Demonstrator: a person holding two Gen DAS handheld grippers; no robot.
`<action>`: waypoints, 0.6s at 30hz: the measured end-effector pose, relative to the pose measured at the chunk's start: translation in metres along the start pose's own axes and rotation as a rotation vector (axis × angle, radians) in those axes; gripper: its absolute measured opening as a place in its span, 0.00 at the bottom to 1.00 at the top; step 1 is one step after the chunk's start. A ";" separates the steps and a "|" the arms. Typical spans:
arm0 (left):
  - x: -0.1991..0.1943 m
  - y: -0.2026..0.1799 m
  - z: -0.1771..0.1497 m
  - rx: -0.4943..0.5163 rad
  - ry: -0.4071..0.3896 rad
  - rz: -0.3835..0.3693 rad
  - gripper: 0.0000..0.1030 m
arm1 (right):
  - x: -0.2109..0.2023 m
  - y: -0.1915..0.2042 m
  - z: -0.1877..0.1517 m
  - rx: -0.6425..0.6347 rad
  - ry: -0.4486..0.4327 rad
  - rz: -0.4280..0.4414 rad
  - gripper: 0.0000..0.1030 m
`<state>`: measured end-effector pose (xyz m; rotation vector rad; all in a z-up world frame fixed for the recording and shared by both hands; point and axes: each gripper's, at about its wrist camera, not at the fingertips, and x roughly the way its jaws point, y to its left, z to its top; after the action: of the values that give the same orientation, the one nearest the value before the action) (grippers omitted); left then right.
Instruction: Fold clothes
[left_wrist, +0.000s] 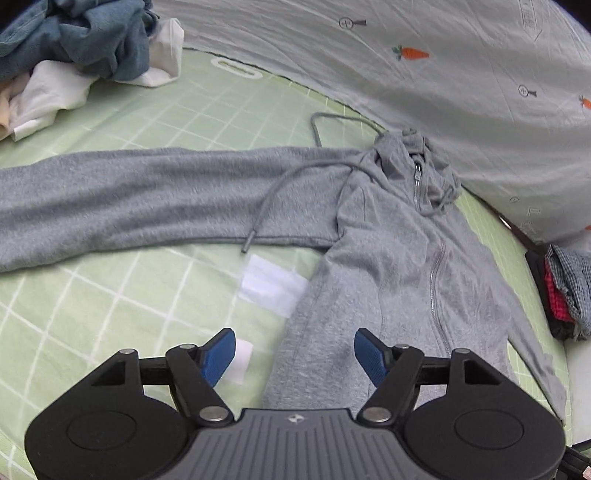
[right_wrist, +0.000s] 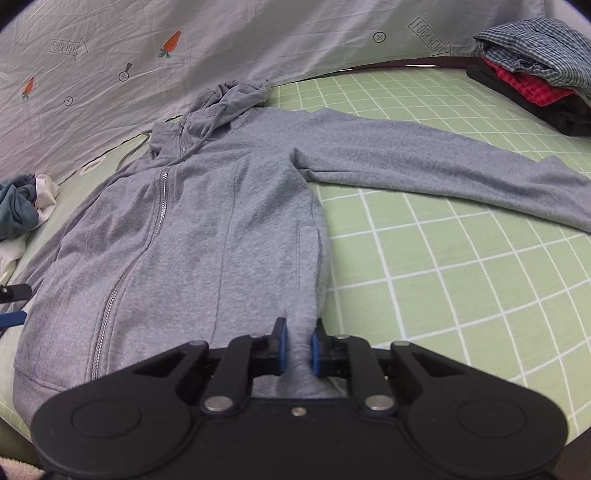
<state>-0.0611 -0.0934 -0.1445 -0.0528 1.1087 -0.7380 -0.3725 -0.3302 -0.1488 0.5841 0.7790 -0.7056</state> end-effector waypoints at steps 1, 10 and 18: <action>0.004 -0.006 -0.004 0.015 0.010 0.017 0.67 | -0.002 -0.003 -0.001 -0.004 0.005 -0.004 0.12; 0.006 -0.010 -0.012 0.028 0.094 0.041 0.16 | 0.003 -0.008 0.009 -0.103 0.100 -0.033 0.27; -0.028 0.011 0.035 -0.097 -0.108 0.094 0.60 | 0.007 -0.016 0.053 -0.128 0.006 -0.110 0.70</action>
<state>-0.0332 -0.0805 -0.1105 -0.1207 1.0358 -0.5907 -0.3580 -0.3795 -0.1268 0.4308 0.8602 -0.7490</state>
